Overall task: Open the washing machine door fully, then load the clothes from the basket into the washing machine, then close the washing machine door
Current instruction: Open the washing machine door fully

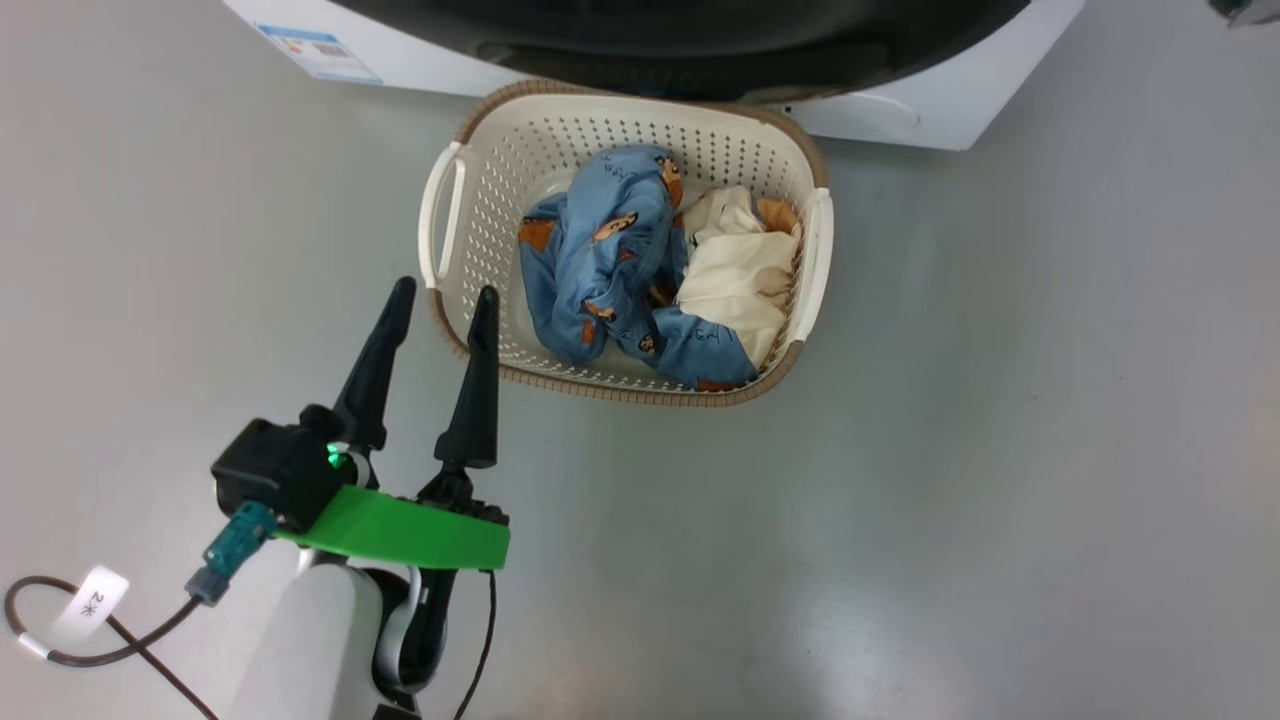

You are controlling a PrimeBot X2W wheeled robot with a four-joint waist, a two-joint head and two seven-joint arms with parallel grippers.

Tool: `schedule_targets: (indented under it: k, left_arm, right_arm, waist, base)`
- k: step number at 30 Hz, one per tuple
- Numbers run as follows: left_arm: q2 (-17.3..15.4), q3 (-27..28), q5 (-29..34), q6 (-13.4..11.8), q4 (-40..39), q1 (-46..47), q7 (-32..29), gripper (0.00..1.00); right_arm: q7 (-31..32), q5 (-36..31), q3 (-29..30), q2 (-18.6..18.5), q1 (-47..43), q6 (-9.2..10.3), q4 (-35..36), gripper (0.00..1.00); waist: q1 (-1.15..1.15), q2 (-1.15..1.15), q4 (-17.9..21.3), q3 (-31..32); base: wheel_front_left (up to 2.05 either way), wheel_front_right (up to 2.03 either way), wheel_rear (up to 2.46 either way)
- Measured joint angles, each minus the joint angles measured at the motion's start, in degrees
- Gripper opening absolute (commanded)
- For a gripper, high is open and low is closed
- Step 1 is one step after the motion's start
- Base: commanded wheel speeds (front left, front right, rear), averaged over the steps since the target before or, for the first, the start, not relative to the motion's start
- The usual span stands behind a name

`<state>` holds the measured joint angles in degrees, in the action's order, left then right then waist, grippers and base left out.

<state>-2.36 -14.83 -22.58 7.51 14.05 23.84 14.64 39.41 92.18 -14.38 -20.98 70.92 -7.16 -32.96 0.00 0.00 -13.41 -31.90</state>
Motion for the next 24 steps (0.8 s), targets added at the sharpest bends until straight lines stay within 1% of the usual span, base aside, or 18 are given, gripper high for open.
schedule_targets:
  k: [11,24]
  left_arm:
    - [0.03,0.02,0.03,0.0,0.2,-0.15,0.0,1.0]
    - [0.04,0.19,0.03,0.0,0.6,-2.38,0.0,1.0]
  right_arm:
    - [1.94,-0.08,-1.02,1.2,-4.21,0.0,1.51,0.0]
    - [3.63,-0.08,-2.05,2.61,-9.05,0.0,3.23,0.0]
  waist:
    - [-0.01,0.0,0.73,3.0]
    - [-0.01,0.0,0.93,6.54]
  base:
    - [0.0,0.0,0.0]
    - [0.0,0.0,0.0]
